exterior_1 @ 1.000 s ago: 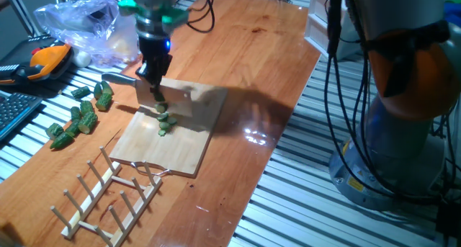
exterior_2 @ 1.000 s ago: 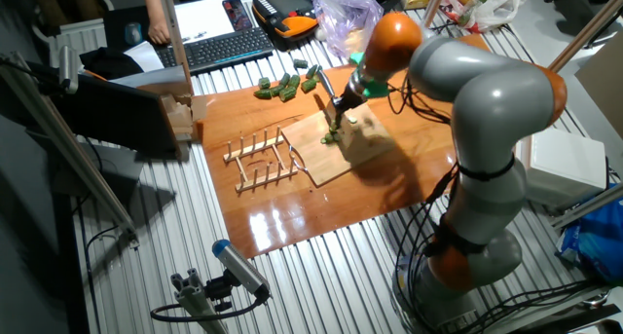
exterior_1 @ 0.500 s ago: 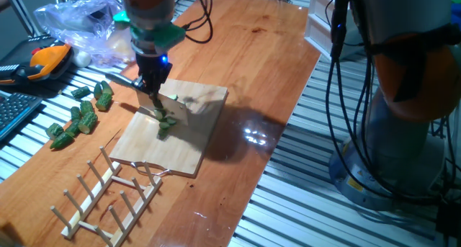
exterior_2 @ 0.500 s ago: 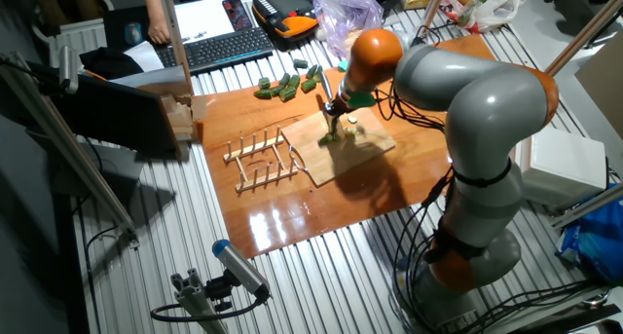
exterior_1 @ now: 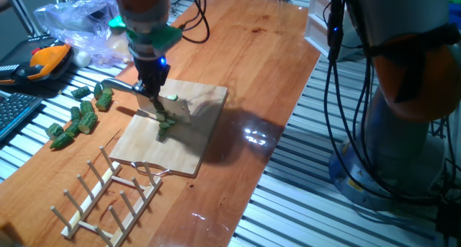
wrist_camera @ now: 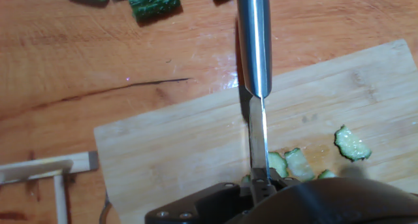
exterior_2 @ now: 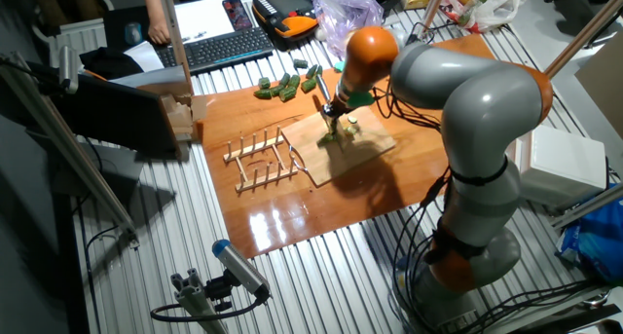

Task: Chop the cucumber into shreds

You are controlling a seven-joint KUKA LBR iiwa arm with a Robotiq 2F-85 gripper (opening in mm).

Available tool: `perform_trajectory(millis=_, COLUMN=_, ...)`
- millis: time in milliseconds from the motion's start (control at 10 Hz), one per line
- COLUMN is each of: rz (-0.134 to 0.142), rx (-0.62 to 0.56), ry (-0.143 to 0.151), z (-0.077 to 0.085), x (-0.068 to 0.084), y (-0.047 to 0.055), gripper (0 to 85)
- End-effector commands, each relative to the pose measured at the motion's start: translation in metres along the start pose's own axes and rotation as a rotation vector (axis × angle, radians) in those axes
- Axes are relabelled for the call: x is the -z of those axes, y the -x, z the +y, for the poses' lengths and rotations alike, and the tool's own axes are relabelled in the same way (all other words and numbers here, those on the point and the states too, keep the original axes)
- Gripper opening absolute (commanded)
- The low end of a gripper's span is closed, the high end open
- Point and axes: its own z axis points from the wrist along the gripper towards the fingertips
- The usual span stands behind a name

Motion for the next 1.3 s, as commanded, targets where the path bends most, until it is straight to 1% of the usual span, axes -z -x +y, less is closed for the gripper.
perform_trajectory(millis=0, rz=-0.013, rx=-0.004, ry=-0.007, z=0.002, x=-0.004, y=-0.003, gripper=0.0)
perform_trajectory(millis=200, rz=-0.045, rx=0.016, ry=-0.043, z=0.001, x=-0.008, y=-0.006, gripper=0.0)
perform_trajectory(millis=300, rz=-0.060, rx=0.039, ry=-0.074, z=-0.002, x=-0.009, y=-0.007, gripper=0.0)
perform_trajectory(millis=500, rz=-0.073, rx=0.079, ry=-0.119, z=-0.008, x=-0.006, y=-0.004, gripper=0.0)
perform_trajectory(millis=600, rz=-0.078, rx=0.086, ry=-0.125, z=-0.010, x=-0.005, y=-0.003, gripper=0.0)
perform_trajectory(millis=700, rz=-0.074, rx=0.082, ry=-0.113, z=-0.008, x=-0.007, y=-0.005, gripper=0.0)
perform_trajectory(millis=800, rz=-0.076, rx=0.074, ry=-0.111, z=-0.005, x=-0.010, y=-0.008, gripper=0.0)
perform_trajectory(millis=900, rz=-0.086, rx=0.066, ry=-0.112, z=-0.001, x=-0.013, y=-0.011, gripper=0.0)
perform_trajectory(millis=1100, rz=-0.096, rx=0.058, ry=-0.115, z=0.004, x=-0.018, y=-0.017, gripper=0.0)
perform_trajectory(millis=1200, rz=-0.099, rx=0.059, ry=-0.121, z=0.004, x=-0.017, y=-0.016, gripper=0.0)
